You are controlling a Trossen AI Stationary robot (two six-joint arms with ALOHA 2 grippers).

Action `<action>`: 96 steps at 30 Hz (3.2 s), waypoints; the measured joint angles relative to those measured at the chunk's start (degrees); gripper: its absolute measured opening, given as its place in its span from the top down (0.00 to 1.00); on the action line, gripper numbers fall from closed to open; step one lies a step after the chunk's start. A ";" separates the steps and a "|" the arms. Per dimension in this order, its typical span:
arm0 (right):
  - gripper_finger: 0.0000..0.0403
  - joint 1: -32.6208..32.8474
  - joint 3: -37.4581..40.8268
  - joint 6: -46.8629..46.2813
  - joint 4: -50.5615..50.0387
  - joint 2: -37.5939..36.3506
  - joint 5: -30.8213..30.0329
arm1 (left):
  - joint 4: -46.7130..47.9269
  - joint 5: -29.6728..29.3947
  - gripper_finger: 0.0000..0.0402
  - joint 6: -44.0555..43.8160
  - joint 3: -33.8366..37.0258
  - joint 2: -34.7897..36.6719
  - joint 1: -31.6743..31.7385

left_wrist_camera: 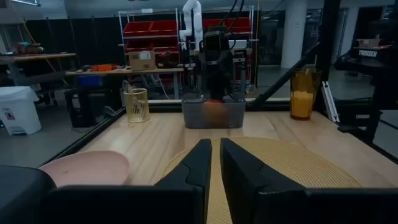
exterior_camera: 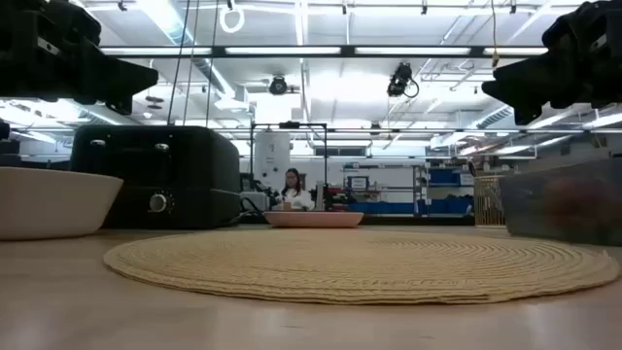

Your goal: Arrange a breakfast setting

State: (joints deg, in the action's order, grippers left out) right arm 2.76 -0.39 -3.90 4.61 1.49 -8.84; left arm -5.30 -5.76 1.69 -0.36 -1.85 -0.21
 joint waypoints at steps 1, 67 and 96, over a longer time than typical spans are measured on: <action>0.58 0.00 -0.01 0.00 0.01 0.00 0.00 | 0.02 0.00 0.89 -0.02 0.00 -0.02 0.00; 0.58 0.00 -0.01 0.00 0.01 0.00 0.00 | -0.94 0.00 0.89 0.70 0.02 -0.02 0.00; 0.58 0.00 -0.08 -1.46 30.29 0.01 -15.79 | -14.62 0.55 0.97 -27.31 -11.54 -10.96 -0.04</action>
State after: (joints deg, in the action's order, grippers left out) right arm 2.76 -0.47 -5.37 34.90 1.50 -24.63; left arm -19.91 -5.21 -25.62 -11.89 -12.81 -0.25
